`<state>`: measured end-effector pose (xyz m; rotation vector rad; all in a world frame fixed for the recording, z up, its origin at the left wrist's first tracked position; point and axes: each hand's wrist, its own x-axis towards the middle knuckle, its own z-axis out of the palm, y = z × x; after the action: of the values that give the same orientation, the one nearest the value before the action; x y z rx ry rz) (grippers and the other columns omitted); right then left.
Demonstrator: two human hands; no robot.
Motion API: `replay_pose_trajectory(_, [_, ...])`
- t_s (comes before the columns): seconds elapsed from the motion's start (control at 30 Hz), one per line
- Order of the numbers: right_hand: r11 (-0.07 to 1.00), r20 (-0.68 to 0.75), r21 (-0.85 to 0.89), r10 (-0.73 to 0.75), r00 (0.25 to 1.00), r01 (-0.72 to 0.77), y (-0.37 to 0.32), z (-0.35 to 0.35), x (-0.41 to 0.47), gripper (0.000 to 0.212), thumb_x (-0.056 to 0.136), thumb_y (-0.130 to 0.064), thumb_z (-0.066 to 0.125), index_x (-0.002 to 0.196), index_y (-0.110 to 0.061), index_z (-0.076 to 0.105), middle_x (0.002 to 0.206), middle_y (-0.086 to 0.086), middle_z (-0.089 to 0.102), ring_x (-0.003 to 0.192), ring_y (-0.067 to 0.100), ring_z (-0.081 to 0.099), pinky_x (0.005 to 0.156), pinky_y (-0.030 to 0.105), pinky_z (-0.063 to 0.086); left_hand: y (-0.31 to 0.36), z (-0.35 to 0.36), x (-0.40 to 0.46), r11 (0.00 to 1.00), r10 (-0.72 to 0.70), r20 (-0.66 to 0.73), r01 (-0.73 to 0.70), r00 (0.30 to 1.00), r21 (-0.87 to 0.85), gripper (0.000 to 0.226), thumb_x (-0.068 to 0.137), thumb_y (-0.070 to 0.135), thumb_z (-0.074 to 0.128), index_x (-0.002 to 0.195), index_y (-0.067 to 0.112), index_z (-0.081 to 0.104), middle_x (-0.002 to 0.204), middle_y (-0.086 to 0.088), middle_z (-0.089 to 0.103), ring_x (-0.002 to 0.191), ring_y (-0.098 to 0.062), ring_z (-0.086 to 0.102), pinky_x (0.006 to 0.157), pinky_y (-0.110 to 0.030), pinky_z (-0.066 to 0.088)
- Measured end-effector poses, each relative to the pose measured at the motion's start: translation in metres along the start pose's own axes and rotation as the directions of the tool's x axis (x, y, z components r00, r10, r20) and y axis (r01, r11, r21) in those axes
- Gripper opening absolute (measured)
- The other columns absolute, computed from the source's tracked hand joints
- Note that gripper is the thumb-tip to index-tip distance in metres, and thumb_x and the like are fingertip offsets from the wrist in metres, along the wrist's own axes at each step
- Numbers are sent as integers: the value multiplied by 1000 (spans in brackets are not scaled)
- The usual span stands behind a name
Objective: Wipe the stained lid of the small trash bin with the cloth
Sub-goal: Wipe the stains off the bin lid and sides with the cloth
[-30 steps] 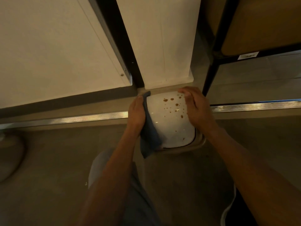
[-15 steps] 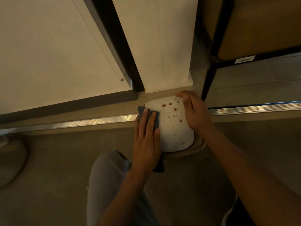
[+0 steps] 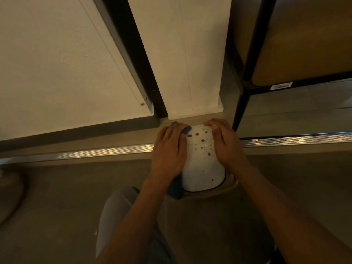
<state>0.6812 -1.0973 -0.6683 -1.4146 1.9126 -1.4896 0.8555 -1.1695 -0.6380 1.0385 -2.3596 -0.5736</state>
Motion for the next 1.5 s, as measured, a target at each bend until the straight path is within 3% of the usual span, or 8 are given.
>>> replay_pose_trajectory(0.13, [1000, -3, 4, -2, 1000, 2, -1, 1, 0, 34, 106, -19, 34, 119, -6, 62, 117, 4, 58, 110, 17, 56, 99, 34, 46, -12, -3, -25, 968, -94, -16, 87, 995, -237, 36, 105, 42, 30, 138, 56, 36, 149, 10, 42, 140, -8, 35, 116, -30, 27])
replay_pose_trajectory(0.3, [1000, 7, -8, 27, 1000, -27, -3, 0, -2, 32, 106, -20, 33, 120, -9, 60, 117, 0, 56, 109, 14, 54, 98, 30, 46, -18, -6, 43, 921, -272, 260, 328, 927, -209, 30, 105, 34, 34, 116, 41, 61, 116, 11, 58, 114, -14, 54, 94, -32, 41])
replay_pose_trajectory(0.43, [1000, -21, -11, 27, 999, -28, -6, 0, -1, 35, 104, -21, 32, 118, -7, 60, 115, 2, 57, 107, 12, 54, 98, 29, 46, -7, -1, 53, 994, -112, 290, 106, 950, 37, 36, 103, 36, 31, 122, 38, 62, 121, 5, 64, 110, -15, 57, 91, -31, 41])
replay_pose_trajectory(0.6, [1000, -25, -21, -3, 1000, 3, -7, 2, -3, 33, 105, -16, 34, 117, -3, 62, 115, 9, 59, 108, 20, 56, 98, 37, 47, -20, -13, -2, 969, 241, 98, -245, 966, 36, 39, 105, 29, 37, 138, 25, 57, 145, 6, 53, 139, -9, 39, 118, -27, 21])
replay_pose_trajectory(0.83, [999, -17, -19, 31, 999, -31, -6, 0, -3, 30, 106, -15, 35, 119, -7, 61, 116, 5, 59, 108, 18, 56, 97, 39, 48, -20, -12, 51, 975, -149, 330, 194, 932, -108, 36, 104, 32, 33, 121, 41, 63, 125, 11, 61, 114, -9, 53, 87, -18, 37])
replay_pose_trajectory(1.1, [1000, -41, -19, -18, 999, 17, -6, 3, -3, 34, 105, -20, 33, 118, -6, 62, 116, 5, 59, 109, 16, 56, 98, 34, 47, -19, -17, 4, 930, 358, 158, -366, 920, 25, 37, 103, 25, 41, 133, 25, 63, 146, 7, 54, 139, -13, 42, 117, -34, 27])
replay_pose_trajectory(1.3, [999, -21, -31, 15, 1000, -16, -5, 0, -3, 34, 105, -19, 34, 120, -6, 61, 117, 5, 58, 109, 17, 56, 97, 35, 47, -24, -17, 39, 980, -104, 254, 143, 962, -139, 33, 105, 28, 35, 120, 39, 62, 122, 14, 60, 116, -11, 56, 96, -31, 44])
replay_pose_trajectory(1.5, [1000, -41, -20, -10, 999, 10, -3, 3, -3, 34, 105, -21, 32, 118, -7, 61, 115, 3, 58, 108, 15, 56, 98, 30, 46, 4, -10, 29, 972, 211, 212, -228, 954, 59, 41, 99, 31, 35, 127, 29, 66, 134, 4, 64, 123, -18, 57, 106, -38, 41])
